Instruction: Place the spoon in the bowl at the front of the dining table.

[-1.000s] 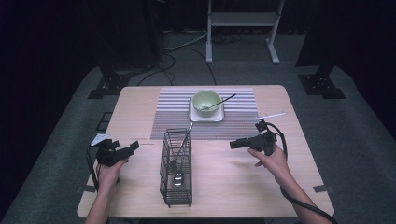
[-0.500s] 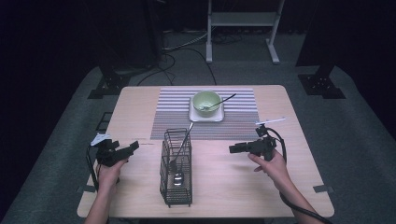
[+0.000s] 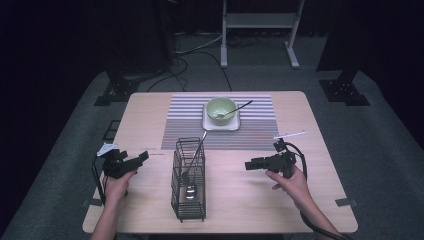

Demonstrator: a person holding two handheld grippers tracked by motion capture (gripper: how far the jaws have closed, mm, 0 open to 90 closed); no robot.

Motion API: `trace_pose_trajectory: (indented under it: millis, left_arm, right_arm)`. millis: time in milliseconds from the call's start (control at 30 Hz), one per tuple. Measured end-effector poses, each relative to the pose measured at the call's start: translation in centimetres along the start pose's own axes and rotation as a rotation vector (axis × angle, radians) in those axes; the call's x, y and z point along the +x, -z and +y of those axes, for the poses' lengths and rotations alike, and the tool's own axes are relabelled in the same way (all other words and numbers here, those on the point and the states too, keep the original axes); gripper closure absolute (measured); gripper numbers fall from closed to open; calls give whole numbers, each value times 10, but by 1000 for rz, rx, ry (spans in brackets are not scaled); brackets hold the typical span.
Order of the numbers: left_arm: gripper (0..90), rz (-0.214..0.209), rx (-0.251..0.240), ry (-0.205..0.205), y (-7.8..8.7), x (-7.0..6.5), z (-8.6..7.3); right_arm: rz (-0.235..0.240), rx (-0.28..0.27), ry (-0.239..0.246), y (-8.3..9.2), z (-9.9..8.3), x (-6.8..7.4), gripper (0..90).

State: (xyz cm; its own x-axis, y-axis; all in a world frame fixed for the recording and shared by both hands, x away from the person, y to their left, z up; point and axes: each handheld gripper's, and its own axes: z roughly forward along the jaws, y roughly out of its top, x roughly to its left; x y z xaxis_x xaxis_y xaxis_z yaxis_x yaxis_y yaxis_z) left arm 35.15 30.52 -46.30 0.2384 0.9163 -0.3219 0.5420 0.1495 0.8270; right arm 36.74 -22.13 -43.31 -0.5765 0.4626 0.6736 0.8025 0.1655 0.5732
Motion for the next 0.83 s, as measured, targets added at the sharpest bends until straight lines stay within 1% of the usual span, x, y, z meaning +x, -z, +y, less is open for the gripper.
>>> trace_pose_trajectory:
  millis: [167,400,567,667,833]
  left_arm:
    - [0,0,-1,-1,0,0,0]
    - [0,0,-1,1,0,0,0]
    - [0,0,-1,1,0,0,0]
    - [0,-10,-3,2,0,-1,1]
    - [0,-13,0,-2,-1,-2,1]
  right_arm:
    - [-6,-1,7,1,-5,0,310]
    - [-10,-6,-2,2,-11,-2,307]
    - [-15,-5,1,2,-17,-1,305]
    - [-15,-5,6,2,-20,-1,304]
    - [-18,-19,22,2,-29,1,304]
